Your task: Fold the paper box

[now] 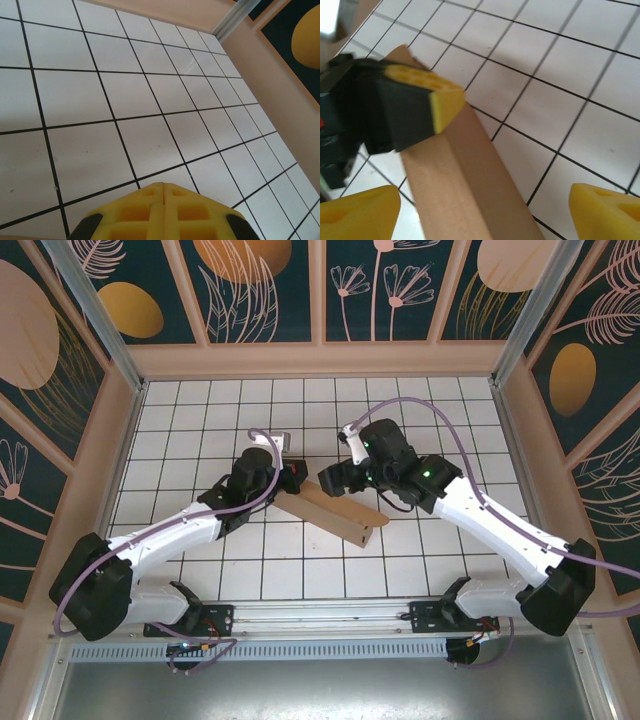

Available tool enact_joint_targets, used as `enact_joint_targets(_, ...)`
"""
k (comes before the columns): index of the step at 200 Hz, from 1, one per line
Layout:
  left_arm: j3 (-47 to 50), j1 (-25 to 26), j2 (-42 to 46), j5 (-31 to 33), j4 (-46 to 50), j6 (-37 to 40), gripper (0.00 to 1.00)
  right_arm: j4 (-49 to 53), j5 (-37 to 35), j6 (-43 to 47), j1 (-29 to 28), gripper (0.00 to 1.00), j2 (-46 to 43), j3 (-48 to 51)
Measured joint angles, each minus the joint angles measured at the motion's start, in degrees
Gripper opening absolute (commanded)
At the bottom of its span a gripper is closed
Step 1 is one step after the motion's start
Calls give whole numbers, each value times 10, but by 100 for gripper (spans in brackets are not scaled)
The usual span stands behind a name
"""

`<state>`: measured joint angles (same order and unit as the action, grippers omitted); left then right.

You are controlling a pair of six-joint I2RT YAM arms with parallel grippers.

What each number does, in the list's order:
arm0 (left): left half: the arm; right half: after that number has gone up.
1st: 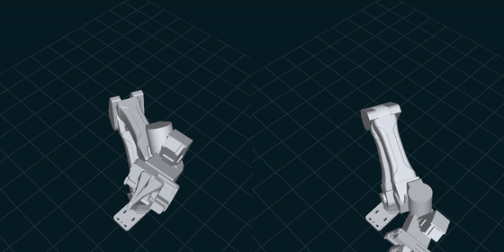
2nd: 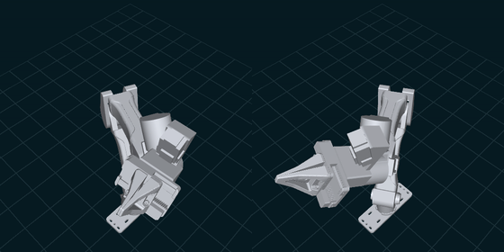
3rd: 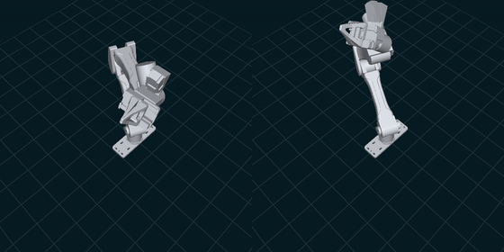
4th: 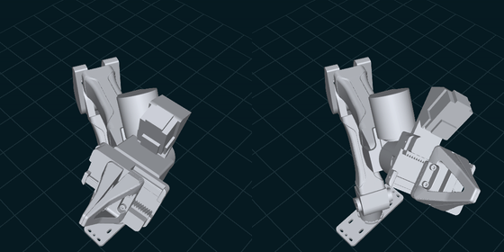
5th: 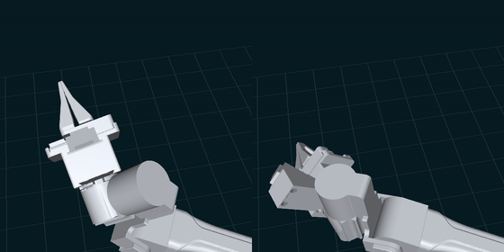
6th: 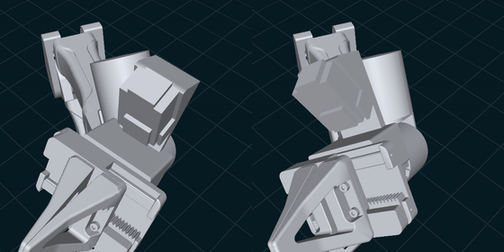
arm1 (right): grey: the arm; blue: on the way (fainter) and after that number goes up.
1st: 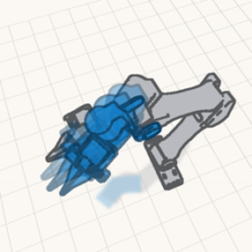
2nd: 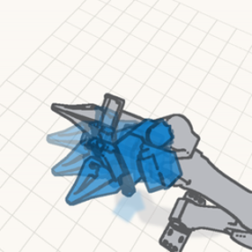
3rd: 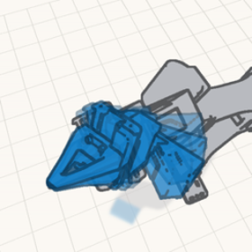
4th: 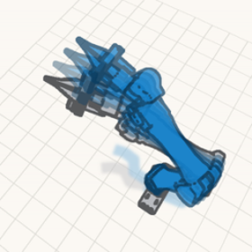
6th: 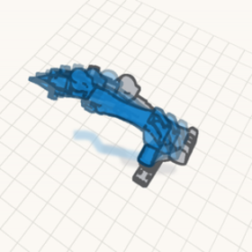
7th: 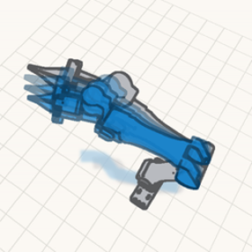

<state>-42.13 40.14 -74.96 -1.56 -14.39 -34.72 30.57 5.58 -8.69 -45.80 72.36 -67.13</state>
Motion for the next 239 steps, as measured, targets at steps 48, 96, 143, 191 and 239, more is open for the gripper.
enact_joint_targets(48,-4,0,-21,11,-26,-10,0,-68,55,126,-10,90,11,72)
enact_joint_targets(96,-6,0,-29,12,-38,-12,0,-115,83,224,-10,85,79,85)
enact_joint_targets(143,-6,0,-29,27,-35,-14,0,-115,96,301,-10,38,124,73)
enact_joint_targets(191,-18,-1,-15,70,17,-16,0,-95,143,377,17,34,170,26)
enact_joint_targets(239,-23,-28,51,99,96,-38,3,-81,157,463,33,34,225,-37)
